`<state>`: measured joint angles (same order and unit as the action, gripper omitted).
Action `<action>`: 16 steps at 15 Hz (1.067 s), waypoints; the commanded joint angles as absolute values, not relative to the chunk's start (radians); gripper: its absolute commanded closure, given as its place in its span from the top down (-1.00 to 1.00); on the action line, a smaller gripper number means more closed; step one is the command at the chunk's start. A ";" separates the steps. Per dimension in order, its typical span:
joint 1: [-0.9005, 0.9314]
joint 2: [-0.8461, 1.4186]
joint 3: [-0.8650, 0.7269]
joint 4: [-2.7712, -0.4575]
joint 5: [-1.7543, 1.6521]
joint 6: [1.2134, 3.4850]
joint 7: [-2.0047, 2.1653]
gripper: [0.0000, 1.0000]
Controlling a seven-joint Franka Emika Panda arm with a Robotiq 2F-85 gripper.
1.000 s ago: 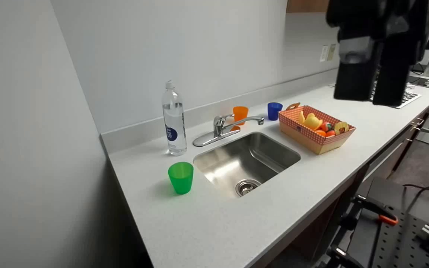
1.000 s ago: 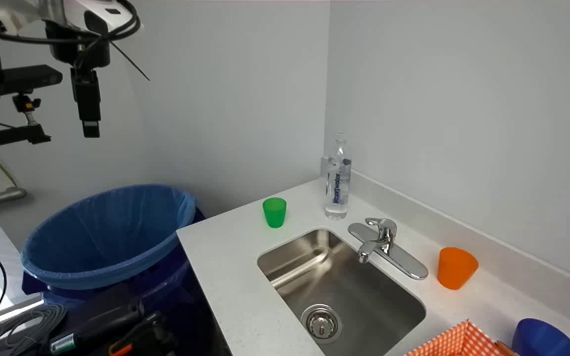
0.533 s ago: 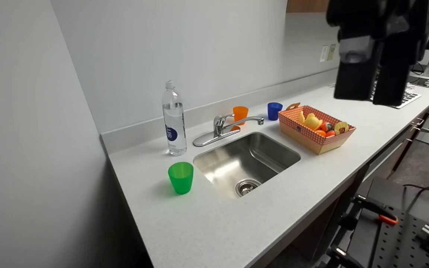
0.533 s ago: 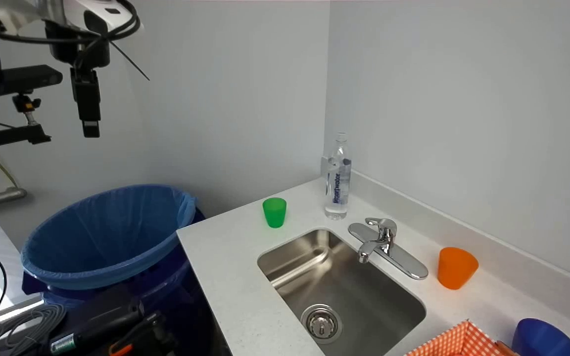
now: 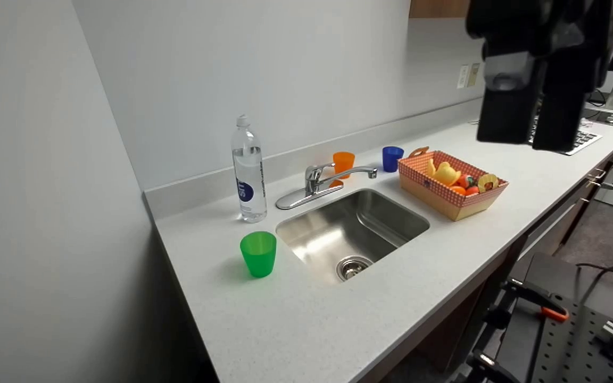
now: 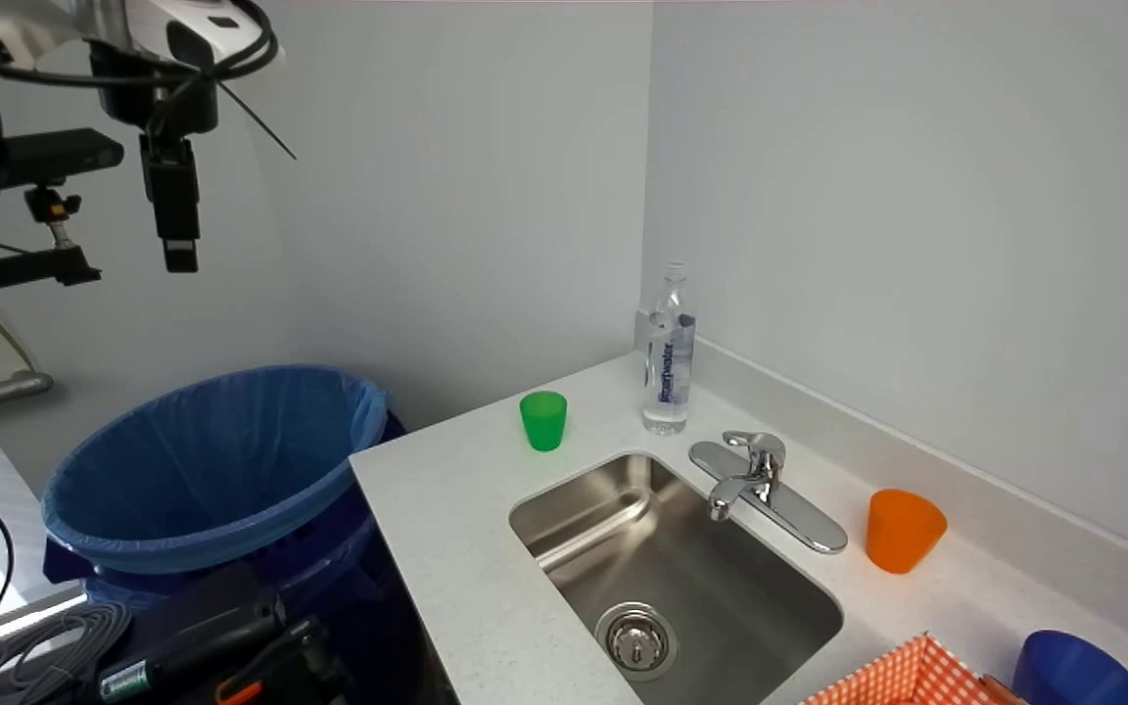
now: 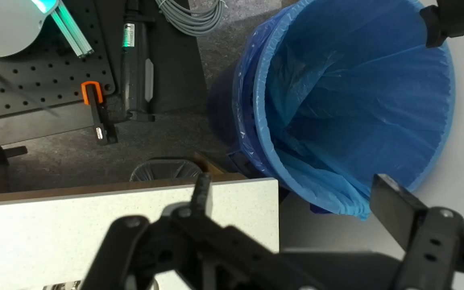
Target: Move the faucet spout to the right
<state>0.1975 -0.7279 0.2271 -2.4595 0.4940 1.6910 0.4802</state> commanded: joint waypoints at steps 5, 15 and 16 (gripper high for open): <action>0.139 -0.712 0.234 -2.461 0.484 1.687 0.463 1.00; 0.024 -0.587 0.183 -2.440 0.361 1.756 0.413 1.00; 0.014 -0.566 0.175 -2.434 0.346 1.774 0.410 1.00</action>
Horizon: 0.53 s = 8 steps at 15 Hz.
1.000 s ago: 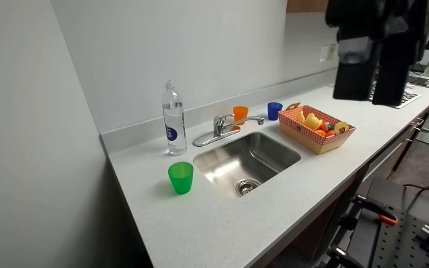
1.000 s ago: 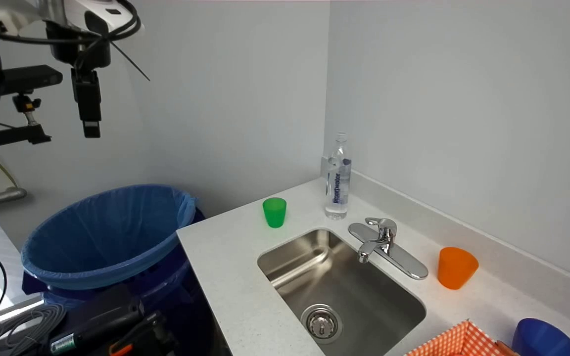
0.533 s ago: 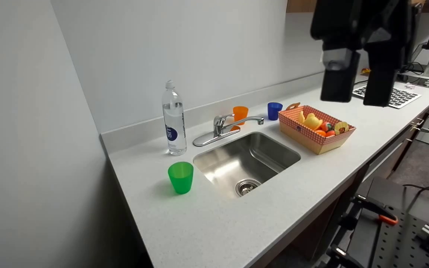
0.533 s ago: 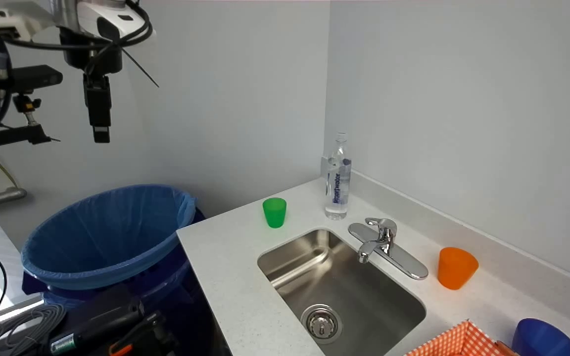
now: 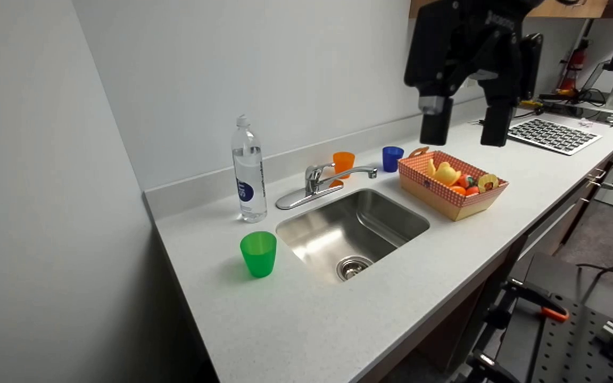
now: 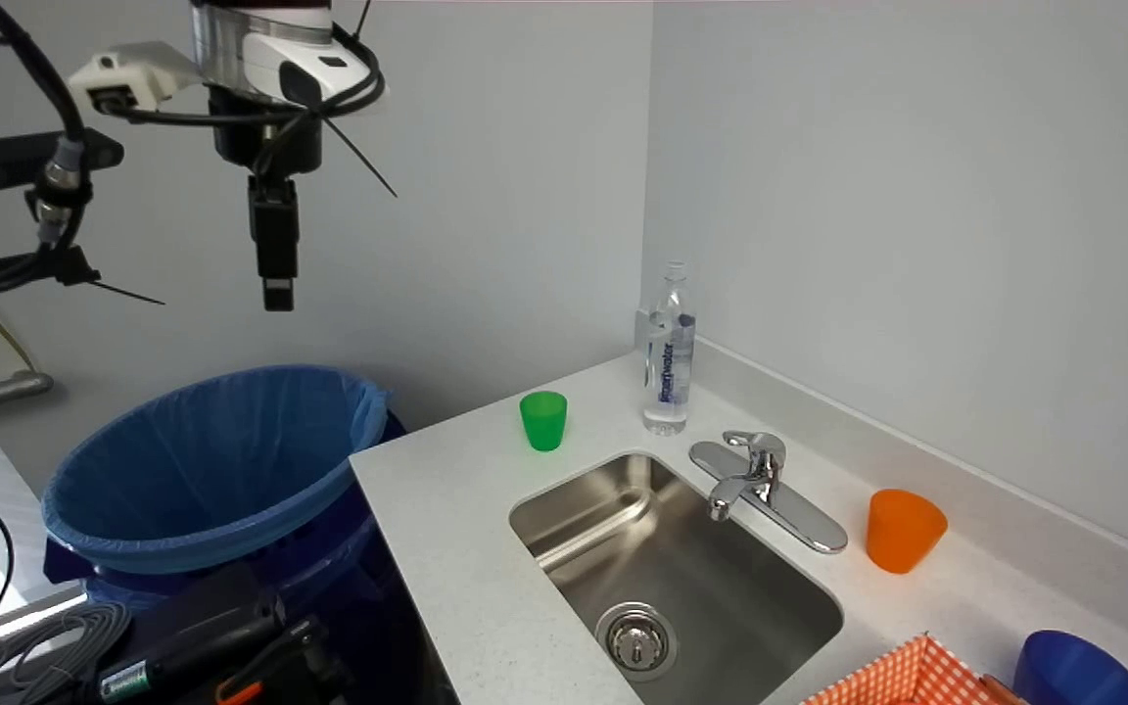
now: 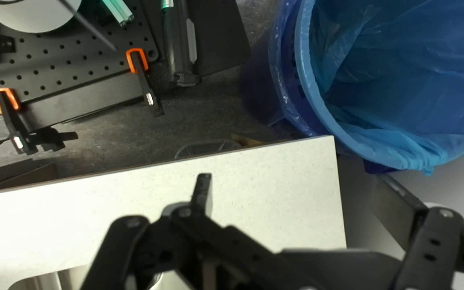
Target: Move the faucet spout to the right
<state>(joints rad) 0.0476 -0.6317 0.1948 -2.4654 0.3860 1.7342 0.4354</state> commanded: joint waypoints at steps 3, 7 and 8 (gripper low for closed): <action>-0.012 -0.492 0.154 -2.405 0.295 1.833 0.410 1.00; -0.032 -0.390 0.127 -2.349 0.246 1.894 0.421 1.00; -0.035 -0.364 0.119 -2.330 0.241 1.907 0.422 1.00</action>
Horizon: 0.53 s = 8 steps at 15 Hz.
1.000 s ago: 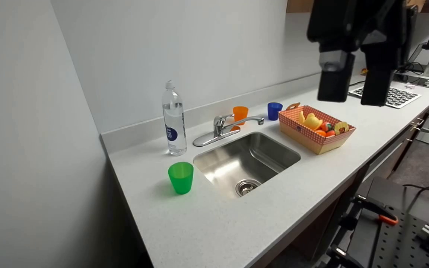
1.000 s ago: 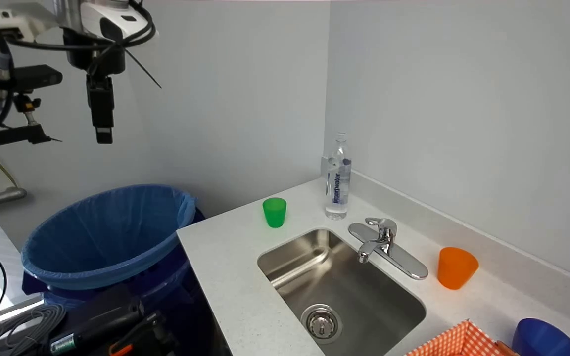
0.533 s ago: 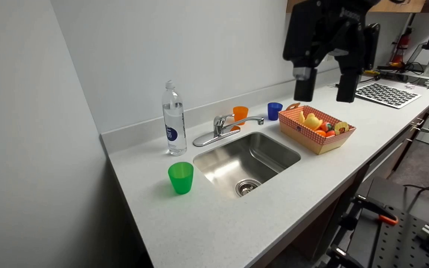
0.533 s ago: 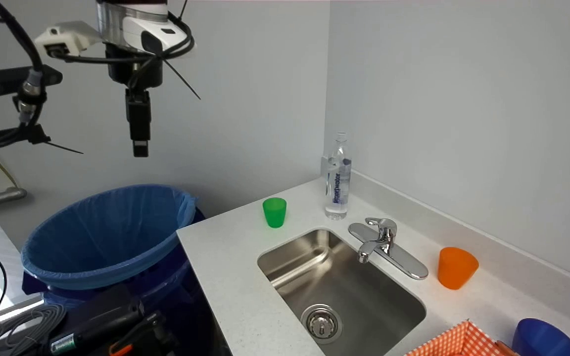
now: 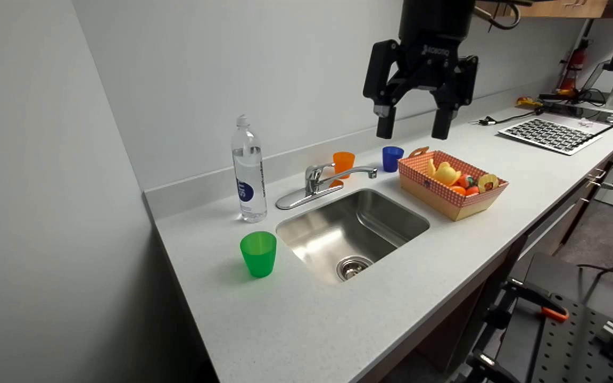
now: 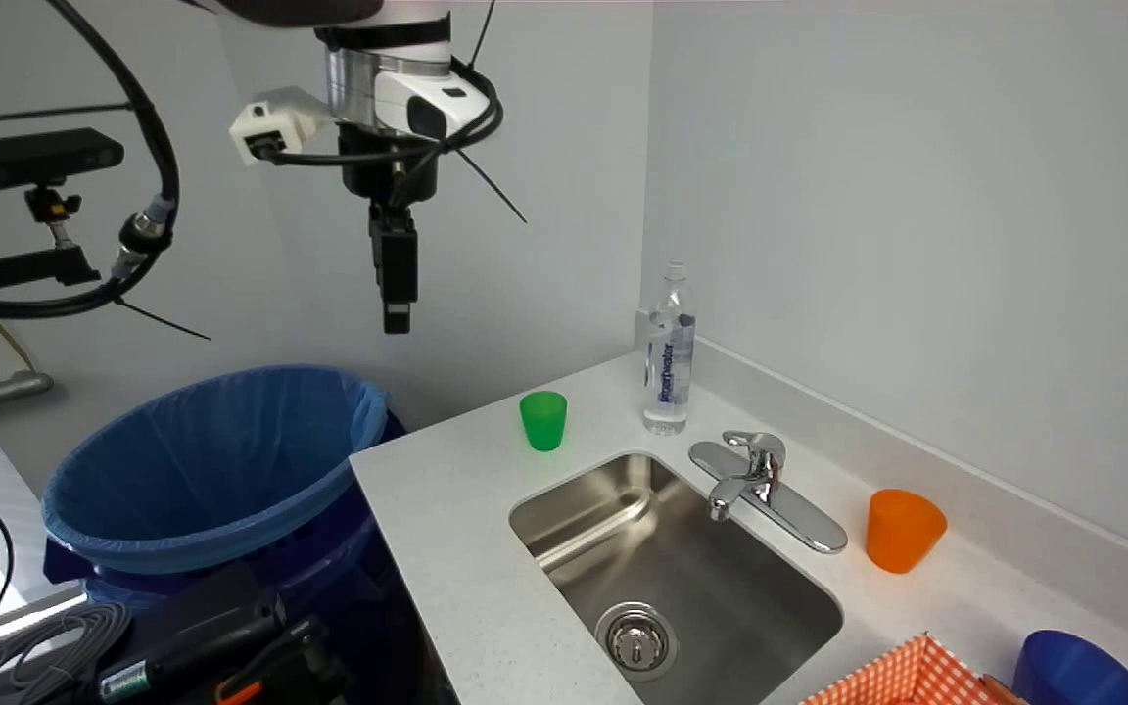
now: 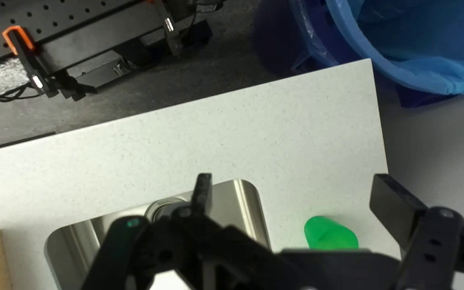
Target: Move the faucet spout to the right
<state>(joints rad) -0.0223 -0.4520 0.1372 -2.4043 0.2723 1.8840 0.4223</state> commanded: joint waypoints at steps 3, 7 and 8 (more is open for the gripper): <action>-0.040 -0.302 0.081 -2.261 0.252 1.911 0.410 1.00; -0.017 -0.331 0.067 -2.257 0.301 1.894 0.425 1.00; -0.026 -0.316 0.070 -2.269 0.272 1.915 0.424 1.00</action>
<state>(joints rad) -0.0328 -0.3164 0.0762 -2.2708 0.2746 1.9169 0.4223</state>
